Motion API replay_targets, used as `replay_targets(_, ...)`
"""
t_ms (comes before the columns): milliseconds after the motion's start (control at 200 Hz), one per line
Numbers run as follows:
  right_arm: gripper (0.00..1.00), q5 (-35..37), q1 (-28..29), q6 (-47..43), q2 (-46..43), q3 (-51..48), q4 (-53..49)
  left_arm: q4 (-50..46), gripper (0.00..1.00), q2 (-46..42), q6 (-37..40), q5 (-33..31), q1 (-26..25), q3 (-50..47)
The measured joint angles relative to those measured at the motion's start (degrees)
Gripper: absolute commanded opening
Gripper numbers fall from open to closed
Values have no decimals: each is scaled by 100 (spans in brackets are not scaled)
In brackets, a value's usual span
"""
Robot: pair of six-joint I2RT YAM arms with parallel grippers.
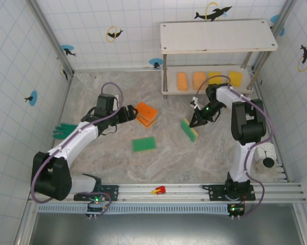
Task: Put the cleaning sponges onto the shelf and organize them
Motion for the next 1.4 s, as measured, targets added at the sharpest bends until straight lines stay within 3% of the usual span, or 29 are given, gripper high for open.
replay_targets(60, 16, 59, -42, 24, 0, 0, 17, 85, 97, 33, 2, 101, -52, 0)
replay_targets(95, 23, 92, -61, 33, 0, 0, 24, 125, 97, 52, 0, 151, -90, 0)
replay_targets(170, 27, 203, -81, 46, 0, 2, 57, 179, 97, 101, 0, 225, -155, 0)
replay_targets(385, 50, 708, -149, 210, -59, 0, 219, 249, 97, 190, 2, 326, -221, 0)
replay_targets(726, 61, 1917, -129, 422, -859, -2, 855, 256, 98, 201, 4, 350, -236, 22)
replay_targets(946, 78, 2518, 361, 807, -1766, -535, 1408, 251, 98, 199, 33, 350, -238, 37)
replay_targets(991, 89, 2653, 568, 1019, -1941, -715, 1543, 251, 98, 199, 48, 350, -238, 42)
replay_targets(1011, 99, 2699, 651, 1045, -2002, -787, 1606, 254, 98, 199, 52, 350, -238, 44)
replay_targets(1181, 98, 3224, 1392, 1801, -2575, -1742, 2356, 256, 98, 199, 109, 398, -238, 55)
replay_targets(1402, 98, 3687, 1725, 2651, -3300, -3014, 3381, 256, 98, 199, 114, 459, -238, 55)
